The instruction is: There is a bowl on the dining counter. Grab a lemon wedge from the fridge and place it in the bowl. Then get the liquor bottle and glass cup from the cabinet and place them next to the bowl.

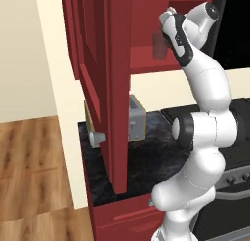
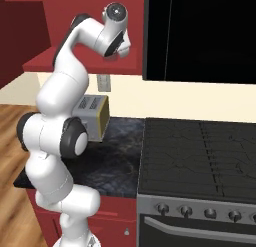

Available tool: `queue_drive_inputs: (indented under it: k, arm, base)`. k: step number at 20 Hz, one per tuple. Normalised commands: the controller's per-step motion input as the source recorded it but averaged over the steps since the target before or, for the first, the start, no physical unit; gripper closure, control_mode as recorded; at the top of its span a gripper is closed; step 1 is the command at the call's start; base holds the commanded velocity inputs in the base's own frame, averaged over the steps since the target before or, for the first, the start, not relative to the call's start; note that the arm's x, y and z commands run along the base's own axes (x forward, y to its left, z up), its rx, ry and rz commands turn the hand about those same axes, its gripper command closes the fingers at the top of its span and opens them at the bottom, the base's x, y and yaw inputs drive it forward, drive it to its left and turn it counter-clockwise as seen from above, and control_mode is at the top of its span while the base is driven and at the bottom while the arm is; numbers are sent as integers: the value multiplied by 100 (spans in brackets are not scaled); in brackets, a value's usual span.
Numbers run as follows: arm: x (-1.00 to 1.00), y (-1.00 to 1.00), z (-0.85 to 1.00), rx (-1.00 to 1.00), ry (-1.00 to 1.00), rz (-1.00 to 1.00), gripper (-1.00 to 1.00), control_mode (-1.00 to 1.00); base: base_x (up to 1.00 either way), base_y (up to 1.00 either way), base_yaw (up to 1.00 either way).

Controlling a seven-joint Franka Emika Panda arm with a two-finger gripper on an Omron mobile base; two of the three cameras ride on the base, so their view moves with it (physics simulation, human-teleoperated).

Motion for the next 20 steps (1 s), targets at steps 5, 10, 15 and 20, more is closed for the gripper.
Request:
queue_drive_inputs:
  k: [5, 10, 15, 20]
  arm:
    - [9, 0, -8, 1, 0, 0, -100, -100]
    - [0, 0, -17, 0, 0, 0, -100, -100]
    - [0, 0, -27, 0, 0, 0, -100, -100]
    - [0, 0, -35, 0, 1, 0, -100, -100]
  base:
    - [0, 0, 0]
    - [0, 0, 0]
    - [0, 0, 0]
    - [0, 0, 0]
